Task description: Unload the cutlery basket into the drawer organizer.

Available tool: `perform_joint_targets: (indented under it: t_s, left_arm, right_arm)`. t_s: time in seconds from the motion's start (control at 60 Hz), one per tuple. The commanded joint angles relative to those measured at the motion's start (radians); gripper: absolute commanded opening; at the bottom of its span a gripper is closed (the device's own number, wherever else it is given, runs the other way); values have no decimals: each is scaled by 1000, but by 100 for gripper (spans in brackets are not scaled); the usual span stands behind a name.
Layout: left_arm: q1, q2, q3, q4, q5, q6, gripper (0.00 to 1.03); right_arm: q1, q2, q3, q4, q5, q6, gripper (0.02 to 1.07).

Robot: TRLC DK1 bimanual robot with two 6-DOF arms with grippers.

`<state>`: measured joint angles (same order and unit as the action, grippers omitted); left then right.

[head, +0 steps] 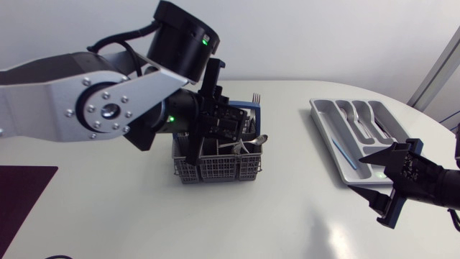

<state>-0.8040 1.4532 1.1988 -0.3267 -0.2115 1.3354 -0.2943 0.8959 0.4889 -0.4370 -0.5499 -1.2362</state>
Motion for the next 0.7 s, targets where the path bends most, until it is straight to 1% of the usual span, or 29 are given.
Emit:
perform_joint_targets:
  t_s: [0.0,0.083,0.2,0.25,0.283,0.317,0.367,0.383,0.433,0.45,0.517,0.567,0.633,0.683]
  left_arm:
    - [-11,-42,41,-29,-5,-10,4]
    - [-15,-59,50,-41,-5,-45,4]
    - [-26,-60,116,-98,-3,-159,4]
    - [-35,-47,168,-156,-3,-252,4]
    - [-40,-39,188,-172,-3,-294,4]
    - [-47,-14,226,-204,-3,-377,4]
    - [-61,10,255,-230,0,-458,4]
    - [-73,30,269,-242,1,-518,4]
    - [-87,55,285,-259,3,-575,4]
    - [-95,73,294,-273,3,-611,4]
    - [-115,108,311,-293,11,-690,4]
    - [-127,147,331,-322,49,-772,4]
    - [-139,190,370,-365,72,-854,4]
    - [-141,223,406,-402,104,-912,4]
  right_arm:
    - [21,-38,-23,-25,1,40,86]
    - [41,-74,-21,-37,1,72,86]
    - [76,-135,-21,-43,1,141,86]
    - [103,-176,-19,-45,2,184,86]
    - [116,-199,-19,-48,2,208,86]
    - [136,-221,-16,-51,2,238,86]
    - [173,-244,-13,-52,11,284,86]
    - [199,-258,-12,-51,21,311,86]
    - [247,-278,-12,-48,38,359,86]
    - [271,-284,-12,-45,53,379,86]
    - [339,-298,-13,-29,93,428,86]
    - [409,-310,-15,-9,143,475,86]
    - [491,-319,-16,17,206,526,86]
    - [552,-319,-16,46,257,564,86]
